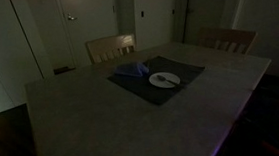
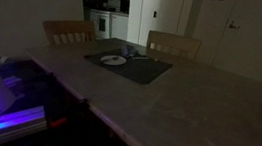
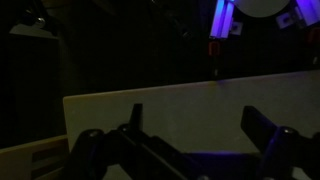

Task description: Move the spoon on the plate to the right of the plate

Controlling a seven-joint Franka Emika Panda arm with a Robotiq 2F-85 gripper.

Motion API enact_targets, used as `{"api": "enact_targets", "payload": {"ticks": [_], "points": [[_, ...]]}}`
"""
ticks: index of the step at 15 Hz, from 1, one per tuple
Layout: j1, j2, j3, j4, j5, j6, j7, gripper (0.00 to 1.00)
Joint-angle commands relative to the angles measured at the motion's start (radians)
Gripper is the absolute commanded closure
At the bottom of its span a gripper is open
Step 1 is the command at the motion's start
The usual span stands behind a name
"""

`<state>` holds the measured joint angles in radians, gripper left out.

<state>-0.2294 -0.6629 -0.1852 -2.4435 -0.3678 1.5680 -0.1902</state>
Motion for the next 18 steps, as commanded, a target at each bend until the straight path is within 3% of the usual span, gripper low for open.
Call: {"api": "enact_targets", "payload": {"ticks": [1, 11, 18], "points": [[0.021, -0.002, -0.016, 0.002, -0.007, -0.006, 0.009, 0.00], [0.021, -0.002, -0.016, 0.002, -0.007, -0.006, 0.009, 0.00], [0.105, 0.043, -0.004, -0.023, 0.001, 0.055, -0.027, 0.00]]}}
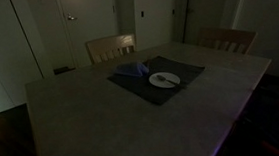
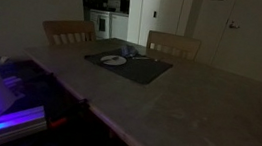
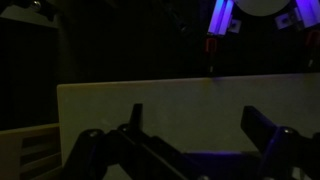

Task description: Move the spoon on the plate to the right of the plate

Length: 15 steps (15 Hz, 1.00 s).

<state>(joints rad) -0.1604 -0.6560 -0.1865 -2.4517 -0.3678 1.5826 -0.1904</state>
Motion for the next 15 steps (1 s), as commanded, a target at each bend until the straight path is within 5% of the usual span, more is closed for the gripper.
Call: {"api": "enact_targets", "payload": {"ticks": [1, 15], "points": [[0.050, 0.045, 0.000, -0.016, 0.007, 0.045, -0.030, 0.00], [0.181, 0.216, 0.061, -0.008, 0.117, 0.169, -0.068, 0.00]]}}
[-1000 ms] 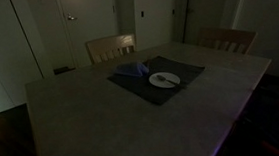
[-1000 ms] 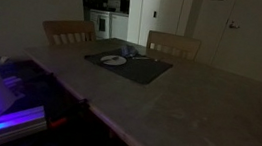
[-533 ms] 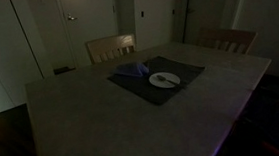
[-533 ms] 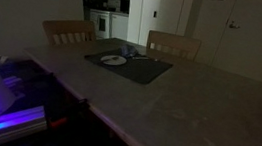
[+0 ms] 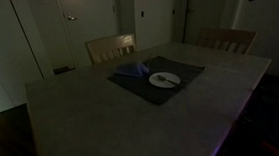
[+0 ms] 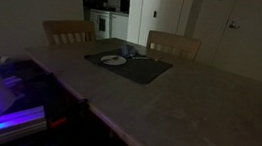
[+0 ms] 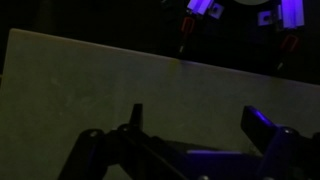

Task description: Move the spoon on the plate to the right of the plate

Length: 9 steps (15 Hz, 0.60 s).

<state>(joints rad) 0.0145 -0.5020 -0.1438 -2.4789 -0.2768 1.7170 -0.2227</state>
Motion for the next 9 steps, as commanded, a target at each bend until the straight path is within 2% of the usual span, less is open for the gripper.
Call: {"api": "enact_targets", "payload": {"ticks": [1, 9], "points": [[0.012, 0.081, 0.024, 0.022, 0.033, 0.048, -0.042, 0.00], [0.053, 0.197, 0.070, 0.040, 0.094, 0.124, -0.111, 0.00]]}}
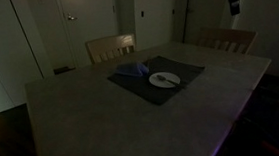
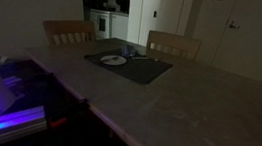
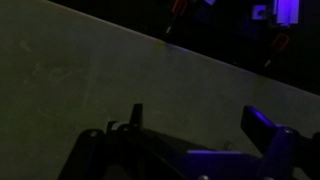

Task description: Move the spoon on the plate to the right of the plate

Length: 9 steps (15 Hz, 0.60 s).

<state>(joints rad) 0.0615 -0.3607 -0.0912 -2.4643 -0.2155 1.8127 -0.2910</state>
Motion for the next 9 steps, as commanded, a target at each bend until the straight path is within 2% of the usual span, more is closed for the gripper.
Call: {"api": "enact_targets", "payload": {"ticks": [1, 7, 9], "points": [[0.012, 0.066, 0.022, 0.026, 0.045, 0.041, -0.059, 0.00], [-0.002, 0.035, 0.038, 0.002, 0.031, 0.037, -0.018, 0.00], [0.000, 0.064, 0.044, 0.002, 0.043, 0.098, 0.028, 0.00]]}}
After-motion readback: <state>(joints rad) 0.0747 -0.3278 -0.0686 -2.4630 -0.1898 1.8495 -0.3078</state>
